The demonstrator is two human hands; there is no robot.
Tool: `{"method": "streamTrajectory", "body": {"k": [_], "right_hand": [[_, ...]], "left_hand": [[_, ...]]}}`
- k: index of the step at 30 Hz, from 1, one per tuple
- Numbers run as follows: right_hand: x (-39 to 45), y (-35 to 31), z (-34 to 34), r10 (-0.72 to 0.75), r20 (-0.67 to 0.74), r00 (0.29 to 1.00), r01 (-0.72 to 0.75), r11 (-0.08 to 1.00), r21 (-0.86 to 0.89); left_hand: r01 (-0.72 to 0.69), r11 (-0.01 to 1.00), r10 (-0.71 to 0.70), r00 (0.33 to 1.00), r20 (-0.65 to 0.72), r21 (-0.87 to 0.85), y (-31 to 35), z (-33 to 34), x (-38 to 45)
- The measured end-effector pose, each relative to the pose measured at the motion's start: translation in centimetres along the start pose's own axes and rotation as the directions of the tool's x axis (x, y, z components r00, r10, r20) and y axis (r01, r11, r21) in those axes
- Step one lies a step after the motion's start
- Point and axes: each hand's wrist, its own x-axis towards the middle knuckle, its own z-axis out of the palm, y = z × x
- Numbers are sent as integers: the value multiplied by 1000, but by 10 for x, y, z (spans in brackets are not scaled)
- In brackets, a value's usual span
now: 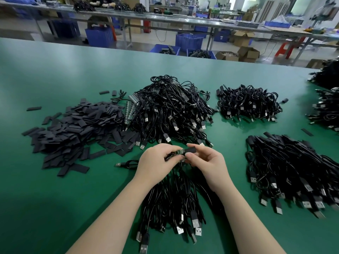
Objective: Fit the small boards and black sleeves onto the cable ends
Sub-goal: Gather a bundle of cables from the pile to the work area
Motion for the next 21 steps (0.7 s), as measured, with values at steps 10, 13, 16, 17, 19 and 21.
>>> {"method": "streamTrajectory", "body": {"k": [10,13,16,17,19,21], "right_hand": [[-1,-1,3,38,-69,997,-40,999,-31],[0,0,1,24,-104,994,-25,1000,-9],[2,1,0,50,-152,987,-34,994,105],[2,1,-1,58,-157,986,-36,989,140],[2,2,0,60,-154,986,-37,988,147],[2,3,0,48,-142,989,-31,992,120]], "left_hand": [[26,998,-26,1000,6,-59,1,0,0],[11,997,-11,1000,-2,-74,1,0,0],[-11,996,12,1000,3,-92,2,0,1],[-17,996,17,1000,1,-91,2,0,1],[-32,997,33,999,14,-75,2,0,2],[-40,999,43,997,68,-36,2,-1,2]]}}
